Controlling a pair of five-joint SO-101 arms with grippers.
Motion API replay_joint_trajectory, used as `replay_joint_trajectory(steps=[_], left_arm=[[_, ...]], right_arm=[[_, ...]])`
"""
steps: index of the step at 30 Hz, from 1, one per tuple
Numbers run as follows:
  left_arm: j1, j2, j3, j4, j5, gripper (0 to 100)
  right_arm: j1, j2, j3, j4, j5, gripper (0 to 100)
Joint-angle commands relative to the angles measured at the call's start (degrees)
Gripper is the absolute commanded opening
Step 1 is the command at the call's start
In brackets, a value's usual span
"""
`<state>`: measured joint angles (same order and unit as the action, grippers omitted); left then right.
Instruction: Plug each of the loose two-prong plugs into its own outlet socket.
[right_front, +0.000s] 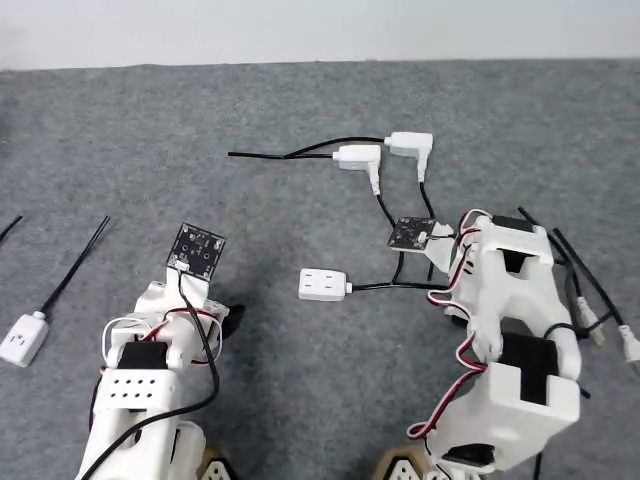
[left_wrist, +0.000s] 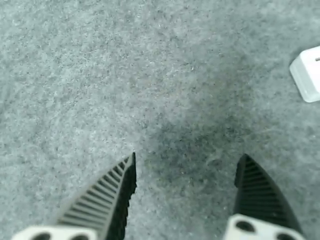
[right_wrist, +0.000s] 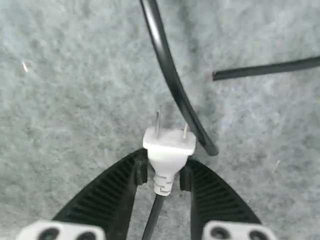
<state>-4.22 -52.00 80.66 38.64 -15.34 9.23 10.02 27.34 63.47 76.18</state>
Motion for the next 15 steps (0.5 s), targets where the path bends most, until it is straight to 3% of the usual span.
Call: replay_joint_trajectory(steps=[1,8,15], left_arm=[[0.4,-0.4,-0.2,-1.3,-0.4,30],[0.4,-0.4,-0.2,-1.3,-0.4,30],[1.1,-0.4,-0.2,-1.4,-0.2,30]], right_arm=[[-3.5,0.7,-0.7,-1.0,-0.9,15.2],[-3.8,0.7,-0.7,-1.0,-0.7,0.9],[-4.4,-3.6,-2.4,4.6,-1.0,0.9]])
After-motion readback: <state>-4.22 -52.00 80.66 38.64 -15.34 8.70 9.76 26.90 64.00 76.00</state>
